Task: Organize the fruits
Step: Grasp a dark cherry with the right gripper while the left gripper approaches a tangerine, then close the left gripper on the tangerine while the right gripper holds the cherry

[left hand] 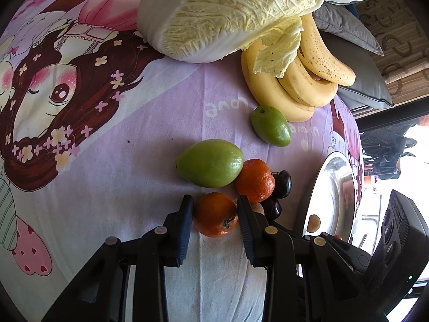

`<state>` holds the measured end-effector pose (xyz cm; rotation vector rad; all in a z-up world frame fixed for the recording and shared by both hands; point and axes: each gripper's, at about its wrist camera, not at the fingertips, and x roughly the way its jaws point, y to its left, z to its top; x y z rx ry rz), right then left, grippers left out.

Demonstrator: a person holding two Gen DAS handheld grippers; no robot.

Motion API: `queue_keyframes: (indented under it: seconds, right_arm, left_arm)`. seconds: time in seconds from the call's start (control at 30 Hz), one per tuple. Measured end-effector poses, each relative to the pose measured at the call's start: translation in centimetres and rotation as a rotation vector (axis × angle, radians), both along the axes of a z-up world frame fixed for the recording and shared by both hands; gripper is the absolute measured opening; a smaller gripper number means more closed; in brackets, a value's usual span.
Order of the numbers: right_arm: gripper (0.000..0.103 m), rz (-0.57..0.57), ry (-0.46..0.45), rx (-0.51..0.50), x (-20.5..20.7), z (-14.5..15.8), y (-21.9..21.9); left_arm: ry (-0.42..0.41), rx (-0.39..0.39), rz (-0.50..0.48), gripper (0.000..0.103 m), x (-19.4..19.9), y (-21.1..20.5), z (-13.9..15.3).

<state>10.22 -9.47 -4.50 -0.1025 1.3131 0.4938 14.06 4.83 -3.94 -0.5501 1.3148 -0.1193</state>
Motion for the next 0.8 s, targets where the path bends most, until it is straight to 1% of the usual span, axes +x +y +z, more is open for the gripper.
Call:
queue_keyframes:
  seconds: [0.2,0.3,0.4,0.53,0.57,0.6,0.73,0.8]
  right_arm:
    - [0.028,-0.11,-0.031,0.114,-0.6,1.5,-1.0]
    - [0.028,-0.155,-0.046,0.142,-1.0,2.0,-1.6]
    - [0.028,-0.194,-0.055,0.195,-1.2,2.8,-2.2]
    - [0.028,-0.234,-0.105,0.214,-1.4,4.1,-3.0]
    - [0.028,-0.238,-0.113,0.217,-1.4,4.3,-3.1]
    - [0.028,-0.241,-0.118,0.216,-1.4,4.5,-3.2]
    - [0.028,-0.259,-0.113,0.226,-1.4,4.3,-4.0]
    - [0.028,-0.265,-0.102,0.232,-1.5,4.0,-4.2]
  left_arm:
    - [-0.005,0.007,0.013,0.033,-0.4,0.5,0.1]
    - [-0.007,0.016,0.017,0.033,-0.5,0.6,0.1]
    - [-0.015,0.024,0.02,0.032,-0.7,0.7,0.3]
    - [-0.023,0.03,0.018,0.026,-0.9,0.5,0.5]
    - [-0.025,0.031,0.015,0.018,-0.9,0.5,0.6]
    - [-0.029,0.031,0.015,0.015,-0.9,0.3,0.7]
    - [-0.027,0.044,0.012,0.016,-0.8,-0.3,0.6]
    - [-0.025,0.04,0.002,0.019,-0.8,-0.8,0.4]
